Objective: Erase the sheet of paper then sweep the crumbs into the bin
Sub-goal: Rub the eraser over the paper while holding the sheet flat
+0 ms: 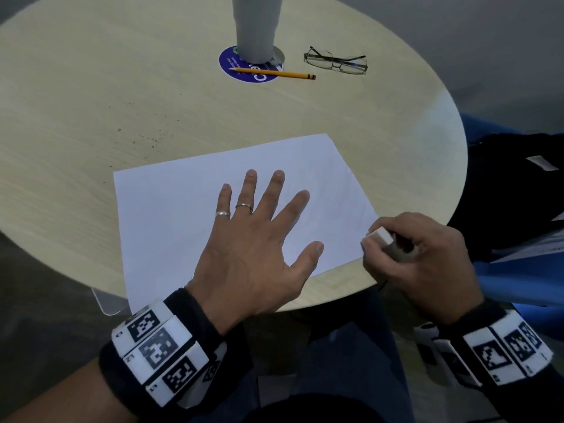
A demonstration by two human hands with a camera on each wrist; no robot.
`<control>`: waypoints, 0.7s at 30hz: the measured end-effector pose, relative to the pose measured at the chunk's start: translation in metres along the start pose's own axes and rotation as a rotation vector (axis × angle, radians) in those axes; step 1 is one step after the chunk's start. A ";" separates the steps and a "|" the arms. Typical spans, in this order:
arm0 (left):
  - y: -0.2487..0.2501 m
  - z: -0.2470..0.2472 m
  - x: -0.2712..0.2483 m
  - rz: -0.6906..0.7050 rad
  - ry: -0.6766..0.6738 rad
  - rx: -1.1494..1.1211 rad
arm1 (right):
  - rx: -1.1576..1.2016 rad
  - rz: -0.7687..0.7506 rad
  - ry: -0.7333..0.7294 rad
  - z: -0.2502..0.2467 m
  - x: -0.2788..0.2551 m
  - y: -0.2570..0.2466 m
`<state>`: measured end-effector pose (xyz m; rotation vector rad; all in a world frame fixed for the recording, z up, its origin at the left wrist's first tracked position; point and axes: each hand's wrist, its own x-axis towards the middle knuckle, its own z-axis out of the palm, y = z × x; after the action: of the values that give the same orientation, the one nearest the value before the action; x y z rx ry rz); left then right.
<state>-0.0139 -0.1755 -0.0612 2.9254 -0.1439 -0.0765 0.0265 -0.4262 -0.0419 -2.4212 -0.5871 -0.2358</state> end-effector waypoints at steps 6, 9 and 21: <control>0.000 0.002 0.002 -0.004 -0.004 0.001 | 0.001 -0.005 -0.043 0.003 -0.001 0.004; 0.001 0.000 0.001 -0.010 0.003 -0.007 | -0.057 -0.036 0.004 0.004 0.003 -0.005; 0.001 0.002 0.000 -0.005 0.017 -0.017 | -0.037 -0.118 -0.055 0.024 0.007 -0.031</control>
<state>-0.0137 -0.1768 -0.0627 2.9092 -0.1320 -0.0531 0.0191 -0.3874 -0.0422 -2.4383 -0.7580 -0.2313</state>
